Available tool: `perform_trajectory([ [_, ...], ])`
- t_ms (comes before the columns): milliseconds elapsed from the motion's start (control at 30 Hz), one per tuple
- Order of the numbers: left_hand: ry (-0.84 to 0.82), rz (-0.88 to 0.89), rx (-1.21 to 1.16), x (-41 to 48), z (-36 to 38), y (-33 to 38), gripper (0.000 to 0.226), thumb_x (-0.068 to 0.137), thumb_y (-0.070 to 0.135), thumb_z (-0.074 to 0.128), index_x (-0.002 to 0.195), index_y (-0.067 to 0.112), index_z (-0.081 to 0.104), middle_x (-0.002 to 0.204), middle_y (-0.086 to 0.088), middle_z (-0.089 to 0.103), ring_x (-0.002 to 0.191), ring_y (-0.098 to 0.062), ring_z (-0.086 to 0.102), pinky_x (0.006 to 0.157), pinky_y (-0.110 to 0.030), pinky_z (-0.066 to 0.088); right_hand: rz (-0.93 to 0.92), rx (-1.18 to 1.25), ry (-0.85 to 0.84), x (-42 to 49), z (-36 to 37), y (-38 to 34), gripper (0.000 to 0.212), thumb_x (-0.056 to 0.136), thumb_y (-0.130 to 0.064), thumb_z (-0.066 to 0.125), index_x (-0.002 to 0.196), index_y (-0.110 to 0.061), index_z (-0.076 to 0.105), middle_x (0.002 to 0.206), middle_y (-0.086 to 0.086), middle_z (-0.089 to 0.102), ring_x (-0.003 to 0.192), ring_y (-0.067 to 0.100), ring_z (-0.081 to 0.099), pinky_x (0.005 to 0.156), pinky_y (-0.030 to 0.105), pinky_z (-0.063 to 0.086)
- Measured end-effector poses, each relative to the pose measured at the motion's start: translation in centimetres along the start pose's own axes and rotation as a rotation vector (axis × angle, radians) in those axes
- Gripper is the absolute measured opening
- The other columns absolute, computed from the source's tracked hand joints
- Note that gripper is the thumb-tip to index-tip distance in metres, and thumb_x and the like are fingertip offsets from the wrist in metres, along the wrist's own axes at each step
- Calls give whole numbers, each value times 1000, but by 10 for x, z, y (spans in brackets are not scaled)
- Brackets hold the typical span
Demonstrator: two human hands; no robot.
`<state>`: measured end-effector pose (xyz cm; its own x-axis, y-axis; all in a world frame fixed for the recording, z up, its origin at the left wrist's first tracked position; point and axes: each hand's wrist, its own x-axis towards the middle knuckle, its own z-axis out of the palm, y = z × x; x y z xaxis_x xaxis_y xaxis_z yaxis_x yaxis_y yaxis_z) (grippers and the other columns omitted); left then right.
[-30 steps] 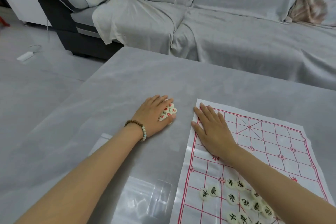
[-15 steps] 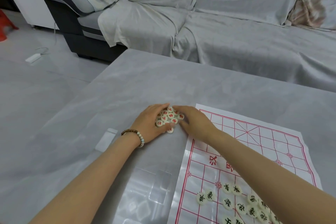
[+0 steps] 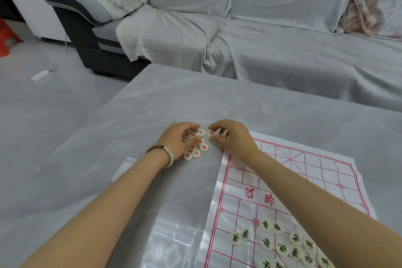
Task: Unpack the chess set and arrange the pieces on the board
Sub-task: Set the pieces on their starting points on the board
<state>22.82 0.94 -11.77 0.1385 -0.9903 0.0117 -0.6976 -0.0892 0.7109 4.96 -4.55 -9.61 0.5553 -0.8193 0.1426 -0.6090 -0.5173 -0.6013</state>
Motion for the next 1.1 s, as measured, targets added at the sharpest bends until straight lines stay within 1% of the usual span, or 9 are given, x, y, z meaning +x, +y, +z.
perform_trajectory([
  [133,-44,-39,-68,10,-5,13,28,83,27,66,111,25,65,98,9,62,84,-5,57,75,-17,46,38,58,104,-29,-28,18,13,83,-22,68,97,-23,69,89,-14,64,74,2,55,67,12,44],
  [300,-69,-1,36,23,-8,21,22,79,20,71,101,21,71,78,12,61,72,-1,55,69,-10,42,138,-16,32,-66,-51,46,14,82,-25,69,95,-29,69,87,-17,62,74,1,55,65,11,44],
  [400,-100,19,94,28,-11,24,20,77,22,73,97,21,71,81,10,63,71,0,56,67,-9,42,163,-48,-22,-74,-51,54,14,82,-26,68,95,-31,68,90,-17,62,78,-2,53,67,7,40],
  [533,-112,21,100,30,-10,27,18,76,20,74,94,20,72,88,7,67,75,-3,58,75,-17,49,183,9,36,-73,-50,54,15,81,-30,68,95,-35,64,93,-23,58,84,-4,52,71,8,38],
  [600,-104,19,86,28,-10,26,18,76,20,74,94,20,72,86,7,67,74,-2,58,72,-15,47,147,23,58,-69,-47,48,16,81,-32,68,97,-35,64,96,-23,58,87,-6,52,75,9,39],
  [700,-87,28,67,21,-13,21,21,77,20,73,98,21,70,86,8,65,75,-1,57,71,-12,45,89,31,36,-54,-38,30,20,82,-32,68,101,-31,64,94,-28,53,84,-9,50,72,4,38],
  [867,-48,42,124,9,-20,3,18,82,23,68,100,23,68,88,8,60,75,-2,54,67,-7,40,-4,22,-87,-22,-7,-6,27,83,-31,67,110,-27,63,114,-11,59,95,4,52,84,19,43],
  [967,-48,65,174,4,-23,-5,18,84,24,65,102,23,67,96,5,59,82,-6,54,74,-14,42,-7,-17,-155,-12,11,-16,30,85,-28,65,115,-24,62,119,-5,58,99,9,54,84,20,42],
  [1100,-55,86,172,1,-23,-7,22,82,26,67,104,23,67,99,6,59,88,-8,54,80,-19,44,6,-27,-136,-6,20,-20,30,86,-28,64,116,-22,63,117,-2,60,99,13,54,86,24,44],
])
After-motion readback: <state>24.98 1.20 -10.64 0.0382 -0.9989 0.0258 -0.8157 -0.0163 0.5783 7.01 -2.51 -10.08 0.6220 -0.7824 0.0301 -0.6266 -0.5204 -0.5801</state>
